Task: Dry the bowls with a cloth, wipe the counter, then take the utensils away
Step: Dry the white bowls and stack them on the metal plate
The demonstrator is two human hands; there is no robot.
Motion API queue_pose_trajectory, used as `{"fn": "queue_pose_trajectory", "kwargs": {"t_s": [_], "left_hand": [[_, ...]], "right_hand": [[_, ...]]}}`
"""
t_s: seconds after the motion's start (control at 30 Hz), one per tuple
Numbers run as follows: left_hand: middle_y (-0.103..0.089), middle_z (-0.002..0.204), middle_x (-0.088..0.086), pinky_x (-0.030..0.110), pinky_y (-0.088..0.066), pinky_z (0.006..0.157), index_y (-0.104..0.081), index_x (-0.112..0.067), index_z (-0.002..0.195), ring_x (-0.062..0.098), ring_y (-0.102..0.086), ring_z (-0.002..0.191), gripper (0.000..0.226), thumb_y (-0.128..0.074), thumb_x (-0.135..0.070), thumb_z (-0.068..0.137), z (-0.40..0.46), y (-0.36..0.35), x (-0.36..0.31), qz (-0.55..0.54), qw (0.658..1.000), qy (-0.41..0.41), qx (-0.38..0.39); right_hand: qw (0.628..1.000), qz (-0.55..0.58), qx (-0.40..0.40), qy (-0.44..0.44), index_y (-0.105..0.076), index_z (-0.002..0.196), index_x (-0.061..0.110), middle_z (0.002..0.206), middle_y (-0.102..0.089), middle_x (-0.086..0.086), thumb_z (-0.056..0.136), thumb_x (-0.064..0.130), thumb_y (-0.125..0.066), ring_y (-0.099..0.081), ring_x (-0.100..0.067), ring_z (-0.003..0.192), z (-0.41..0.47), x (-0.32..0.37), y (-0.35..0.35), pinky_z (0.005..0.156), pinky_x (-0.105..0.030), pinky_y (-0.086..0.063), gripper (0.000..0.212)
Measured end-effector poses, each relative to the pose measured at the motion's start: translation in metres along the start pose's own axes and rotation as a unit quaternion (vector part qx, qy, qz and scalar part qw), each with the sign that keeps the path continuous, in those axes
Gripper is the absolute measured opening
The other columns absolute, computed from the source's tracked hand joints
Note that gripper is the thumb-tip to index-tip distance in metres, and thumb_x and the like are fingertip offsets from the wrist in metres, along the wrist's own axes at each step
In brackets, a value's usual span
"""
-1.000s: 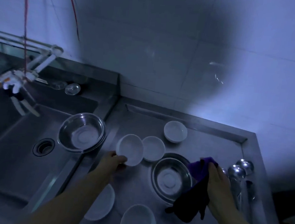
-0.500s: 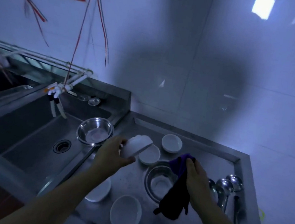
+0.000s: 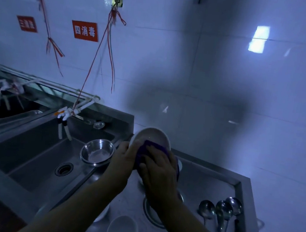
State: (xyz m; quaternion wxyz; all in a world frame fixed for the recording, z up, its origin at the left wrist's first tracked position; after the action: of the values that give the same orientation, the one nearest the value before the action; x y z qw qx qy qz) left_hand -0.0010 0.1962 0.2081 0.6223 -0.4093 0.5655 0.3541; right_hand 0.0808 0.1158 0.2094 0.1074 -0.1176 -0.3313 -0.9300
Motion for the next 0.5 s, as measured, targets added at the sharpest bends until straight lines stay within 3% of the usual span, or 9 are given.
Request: {"fn": "queue_pose_trajectory", "kwargs": {"t_s": [0.1,0.17,0.3,0.37,0.43,0.5], "left_hand": [[-0.063,0.092,0.014,0.035,-0.052,0.068,-0.055,-0.010,0.099,0.025,-0.062,0.080,0.030,-0.047,-0.038,0.093,-0.002,-0.005,-0.007,-0.013,1.000,0.010,0.001],[-0.061,0.095,0.014,0.036,-0.051,0.068,-0.053,-0.015,0.097,0.027,-0.061,0.083,0.023,-0.045,-0.036,0.095,0.001,-0.011,-0.015,0.013,1.000,-0.005,0.025],[-0.059,0.090,0.008,0.023,-0.047,0.054,-0.052,-0.023,0.090,0.016,-0.056,0.073,0.010,-0.044,-0.024,0.096,0.010,-0.018,-0.031,0.150,0.981,-0.087,0.084],[-0.059,0.091,0.003,0.021,-0.051,0.053,-0.052,-0.029,0.091,0.016,-0.059,0.077,0.011,-0.047,-0.019,0.092,0.016,-0.023,-0.034,0.186,0.968,-0.073,0.152],[-0.061,0.097,0.008,0.039,-0.056,0.066,-0.054,-0.028,0.097,0.026,-0.061,0.085,0.020,-0.050,-0.025,0.078,0.020,-0.025,-0.041,0.201,0.957,-0.052,0.202],[-0.061,0.098,0.010,0.051,-0.052,0.078,-0.055,-0.024,0.102,0.030,-0.060,0.089,0.035,-0.047,-0.030,0.069,0.024,-0.024,-0.051,0.228,0.951,-0.070,0.200]], "right_hand": [[1.000,-0.004,0.004,-0.010,-0.065,0.106,0.022,0.114,-0.063,0.003,0.087,0.043,-0.051,-0.055,-0.013,0.108,0.001,0.003,0.005,0.103,-0.038,-0.032,0.032],[0.998,-0.053,0.003,0.036,-0.063,0.108,0.022,0.112,-0.064,0.002,0.082,0.044,-0.057,-0.056,-0.014,0.104,0.000,0.001,0.008,0.099,-0.036,-0.038,0.035],[0.959,-0.146,-0.015,0.241,-0.068,0.095,0.018,0.095,-0.070,-0.004,0.086,0.037,-0.061,-0.066,-0.019,0.083,0.003,-0.016,0.029,0.085,-0.033,-0.049,0.022],[0.921,-0.179,0.001,0.345,-0.073,0.088,0.018,0.091,-0.071,-0.004,0.093,0.035,-0.056,-0.067,-0.019,0.082,0.008,-0.026,0.042,0.088,-0.034,-0.049,0.025],[0.896,-0.211,0.015,0.390,-0.075,0.089,0.018,0.093,-0.072,-0.005,0.094,0.030,-0.055,-0.068,-0.020,0.086,0.014,-0.032,0.047,0.093,-0.036,-0.048,0.024],[0.902,-0.233,0.003,0.365,-0.075,0.090,0.017,0.093,-0.072,-0.006,0.089,0.029,-0.060,-0.068,-0.021,0.086,0.019,-0.028,0.043,0.091,-0.038,-0.050,0.019]]}}
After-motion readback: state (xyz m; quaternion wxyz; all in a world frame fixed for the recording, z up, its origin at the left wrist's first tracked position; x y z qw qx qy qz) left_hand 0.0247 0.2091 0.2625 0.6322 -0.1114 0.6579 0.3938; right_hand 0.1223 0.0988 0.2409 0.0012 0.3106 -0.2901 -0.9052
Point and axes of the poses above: each hand's wrist, its own z-axis towards the middle knuckle, its own y-axis out of the back of the hand, x = y × z, the point moved 6 cm from there along z, towards the middle knuckle
